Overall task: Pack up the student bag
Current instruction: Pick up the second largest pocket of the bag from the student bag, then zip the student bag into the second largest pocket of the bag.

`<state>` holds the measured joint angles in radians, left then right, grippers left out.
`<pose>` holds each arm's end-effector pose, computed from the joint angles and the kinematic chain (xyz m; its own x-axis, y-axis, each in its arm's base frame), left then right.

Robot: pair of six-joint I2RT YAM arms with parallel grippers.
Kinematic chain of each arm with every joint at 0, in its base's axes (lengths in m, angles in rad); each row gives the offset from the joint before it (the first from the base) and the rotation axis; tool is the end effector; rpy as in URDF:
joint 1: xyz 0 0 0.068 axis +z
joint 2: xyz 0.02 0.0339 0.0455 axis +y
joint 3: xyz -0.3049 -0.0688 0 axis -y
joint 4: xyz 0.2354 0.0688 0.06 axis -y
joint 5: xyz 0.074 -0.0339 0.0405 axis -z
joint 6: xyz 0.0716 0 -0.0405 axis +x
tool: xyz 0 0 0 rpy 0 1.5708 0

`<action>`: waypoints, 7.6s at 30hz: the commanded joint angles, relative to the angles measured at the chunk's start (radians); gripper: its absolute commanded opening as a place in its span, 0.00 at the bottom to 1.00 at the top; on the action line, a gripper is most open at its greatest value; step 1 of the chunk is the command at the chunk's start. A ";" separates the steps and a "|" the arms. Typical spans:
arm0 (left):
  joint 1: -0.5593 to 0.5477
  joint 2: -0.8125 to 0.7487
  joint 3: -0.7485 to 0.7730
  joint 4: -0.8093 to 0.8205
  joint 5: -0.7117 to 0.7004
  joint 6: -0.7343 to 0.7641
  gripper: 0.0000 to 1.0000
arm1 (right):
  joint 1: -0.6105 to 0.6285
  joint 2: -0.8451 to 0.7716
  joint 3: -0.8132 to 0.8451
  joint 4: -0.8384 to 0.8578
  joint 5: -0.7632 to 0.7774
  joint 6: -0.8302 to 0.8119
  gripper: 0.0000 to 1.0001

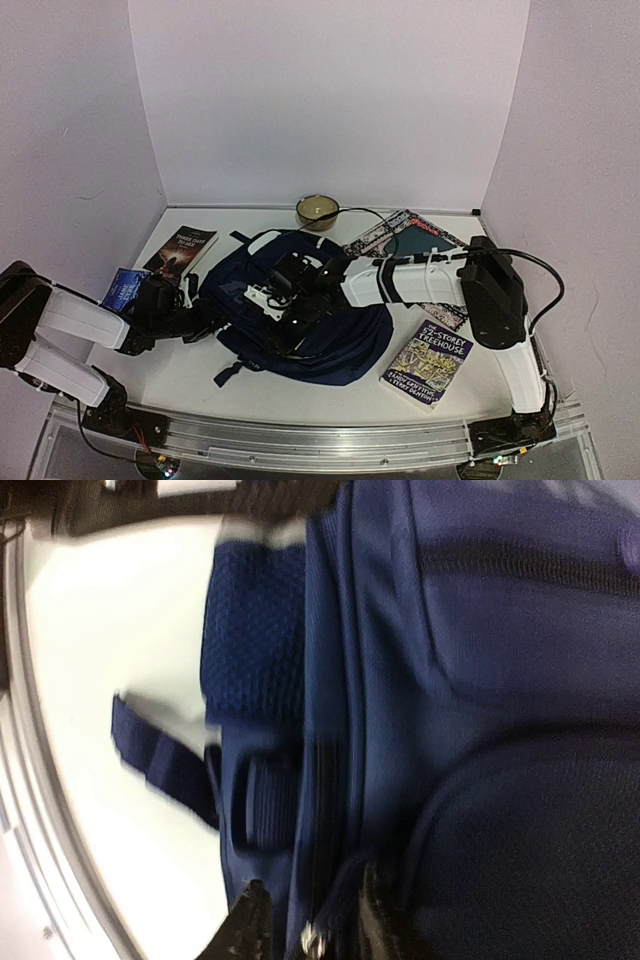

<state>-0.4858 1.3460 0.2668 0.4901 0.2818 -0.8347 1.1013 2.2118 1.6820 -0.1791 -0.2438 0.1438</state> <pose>0.1983 -0.1272 0.1522 -0.8138 -0.3753 -0.4437 0.0743 0.6901 -0.7199 0.2310 0.4936 0.1973 -0.4274 -0.5351 -0.7287 -0.8963 0.3560 0.2643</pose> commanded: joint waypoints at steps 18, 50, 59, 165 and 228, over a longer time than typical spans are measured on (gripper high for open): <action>0.009 0.014 0.027 0.004 0.008 0.075 0.00 | -0.002 -0.057 0.062 -0.158 0.030 -0.311 0.44; 0.009 0.064 0.096 -0.010 0.101 0.135 0.00 | -0.001 0.184 0.199 -0.299 -0.041 -0.711 0.70; 0.015 0.054 0.121 -0.083 0.024 0.141 0.00 | 0.021 0.095 0.121 -0.357 -0.056 -0.695 0.47; 0.040 0.013 0.108 -0.119 -0.079 0.026 0.00 | 0.010 -0.233 -0.124 0.039 0.128 0.297 0.00; -0.019 -0.077 -0.027 0.060 -0.367 -0.129 0.00 | 0.000 -0.646 -0.645 0.245 0.330 0.749 0.00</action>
<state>-0.5747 1.2375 0.2092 0.5805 0.0713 -0.9767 1.1162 1.6582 1.0800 0.1487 0.0139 0.9131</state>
